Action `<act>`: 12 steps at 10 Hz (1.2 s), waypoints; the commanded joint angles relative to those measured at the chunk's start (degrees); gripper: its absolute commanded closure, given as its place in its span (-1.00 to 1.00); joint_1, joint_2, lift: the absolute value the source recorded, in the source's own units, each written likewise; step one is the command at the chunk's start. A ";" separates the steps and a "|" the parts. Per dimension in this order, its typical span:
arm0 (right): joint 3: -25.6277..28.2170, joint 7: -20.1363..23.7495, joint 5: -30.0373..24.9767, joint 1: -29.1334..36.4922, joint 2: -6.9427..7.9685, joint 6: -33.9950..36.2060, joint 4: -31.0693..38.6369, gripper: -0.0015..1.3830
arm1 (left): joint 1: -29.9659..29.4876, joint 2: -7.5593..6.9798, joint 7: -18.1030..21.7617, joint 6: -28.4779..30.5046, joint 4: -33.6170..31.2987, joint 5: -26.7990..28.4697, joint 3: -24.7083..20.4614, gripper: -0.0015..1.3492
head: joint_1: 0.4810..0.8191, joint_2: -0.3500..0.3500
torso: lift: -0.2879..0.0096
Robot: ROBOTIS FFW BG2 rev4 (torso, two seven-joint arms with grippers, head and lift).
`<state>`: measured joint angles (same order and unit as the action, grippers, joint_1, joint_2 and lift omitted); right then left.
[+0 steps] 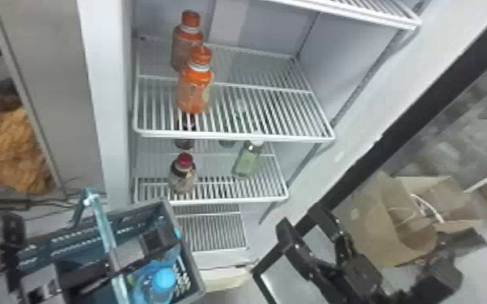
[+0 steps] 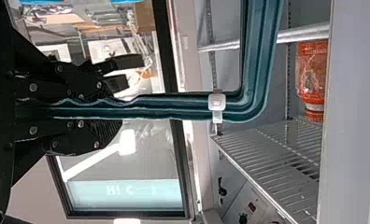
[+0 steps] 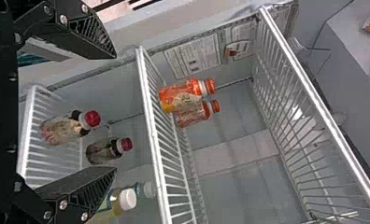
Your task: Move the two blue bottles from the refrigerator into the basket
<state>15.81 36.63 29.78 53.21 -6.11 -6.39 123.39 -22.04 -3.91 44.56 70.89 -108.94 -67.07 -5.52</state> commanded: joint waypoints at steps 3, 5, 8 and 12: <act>3.61 -0.86 -3.50 4.87 1.98 -1.91 1.83 -0.69 | -0.46 0.04 -0.09 -0.02 0.02 0.12 -0.99 0.78 | 0.27 -1.00 | 0.87; 6.24 -1.65 -5.33 7.12 4.00 -3.60 2.96 -0.69 | -0.46 0.13 -0.17 -0.02 -0.12 0.12 -0.99 0.78 | 0.27 -1.00 | 0.87; 7.27 -2.00 -6.70 8.95 4.53 -4.30 4.22 -0.69 | -0.46 0.22 -0.26 -0.16 0.02 0.23 -1.22 0.78 | 0.27 -1.00 | 0.87; 7.16 -2.00 -6.70 8.81 4.70 -4.16 4.08 -0.69 | -0.17 0.30 -0.26 -0.44 0.02 0.00 -1.33 0.78 | 0.27 -1.00 | 0.87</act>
<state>22.97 34.63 23.07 62.01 -1.43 -10.55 127.47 -22.32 -3.68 44.29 70.53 -108.96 -67.01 -6.82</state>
